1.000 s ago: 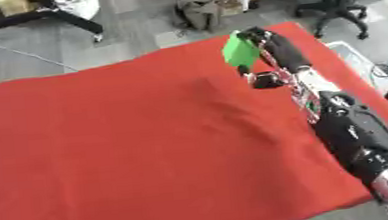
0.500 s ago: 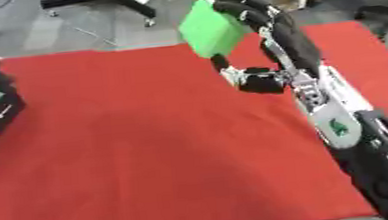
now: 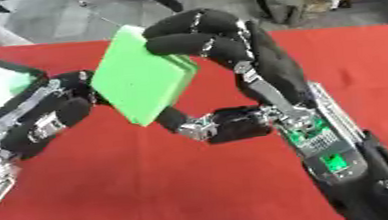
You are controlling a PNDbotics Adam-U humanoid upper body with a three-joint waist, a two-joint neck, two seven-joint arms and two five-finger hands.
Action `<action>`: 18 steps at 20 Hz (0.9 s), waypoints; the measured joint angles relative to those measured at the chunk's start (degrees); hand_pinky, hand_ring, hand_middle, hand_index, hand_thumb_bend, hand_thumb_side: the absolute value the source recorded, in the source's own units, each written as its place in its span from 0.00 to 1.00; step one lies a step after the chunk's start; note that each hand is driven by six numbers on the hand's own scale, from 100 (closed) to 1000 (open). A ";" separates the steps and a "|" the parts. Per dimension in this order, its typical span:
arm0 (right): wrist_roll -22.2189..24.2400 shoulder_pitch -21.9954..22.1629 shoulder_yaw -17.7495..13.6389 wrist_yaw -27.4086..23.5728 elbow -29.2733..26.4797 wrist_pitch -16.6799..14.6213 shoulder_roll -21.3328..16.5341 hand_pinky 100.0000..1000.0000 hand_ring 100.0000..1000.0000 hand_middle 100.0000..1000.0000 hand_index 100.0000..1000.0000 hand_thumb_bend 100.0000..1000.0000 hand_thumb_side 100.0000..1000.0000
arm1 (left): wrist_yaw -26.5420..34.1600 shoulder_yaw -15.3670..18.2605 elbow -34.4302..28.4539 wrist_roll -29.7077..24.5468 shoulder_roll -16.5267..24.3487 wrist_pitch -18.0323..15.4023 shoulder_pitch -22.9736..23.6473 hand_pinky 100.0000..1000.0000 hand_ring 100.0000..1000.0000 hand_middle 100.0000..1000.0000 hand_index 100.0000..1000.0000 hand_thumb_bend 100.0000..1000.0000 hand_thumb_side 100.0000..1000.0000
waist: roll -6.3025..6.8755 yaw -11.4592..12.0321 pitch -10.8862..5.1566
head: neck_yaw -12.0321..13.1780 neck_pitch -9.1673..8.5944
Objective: Pick up the objects with one hand, pass them to the other hand, and then place them into the box on the other side of the table.
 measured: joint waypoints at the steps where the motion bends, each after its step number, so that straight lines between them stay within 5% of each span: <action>1: 0.32 -0.16 0.24 -0.27 -0.01 -0.27 0.02 0.68 0.53 0.30 0.42 0.18 0.00 | 0.79 -0.74 0.00 -1.25 0.21 0.03 -0.56 0.83 0.69 0.55 0.71 0.69 0.53 | 0.02 -0.01 0.02 | 0.00 0.00; 9: 2.29 -0.59 1.33 -2.01 -0.47 -1.65 0.46 0.70 0.52 0.30 0.42 0.18 0.00 | 8.18 -4.89 0.00 -7.68 0.96 -1.09 -3.63 0.83 0.69 0.55 0.71 0.72 0.53 | 0.33 -0.27 0.21 | -0.90 0.00; 18: 3.20 -0.58 1.72 -2.18 -0.67 -2.59 0.44 0.68 0.52 0.30 0.42 0.18 0.00 | 12.83 -5.78 0.00 -8.06 1.40 -1.69 -3.66 0.85 0.71 0.58 0.66 0.74 0.55 | 0.65 -0.31 0.30 | -2.09 0.00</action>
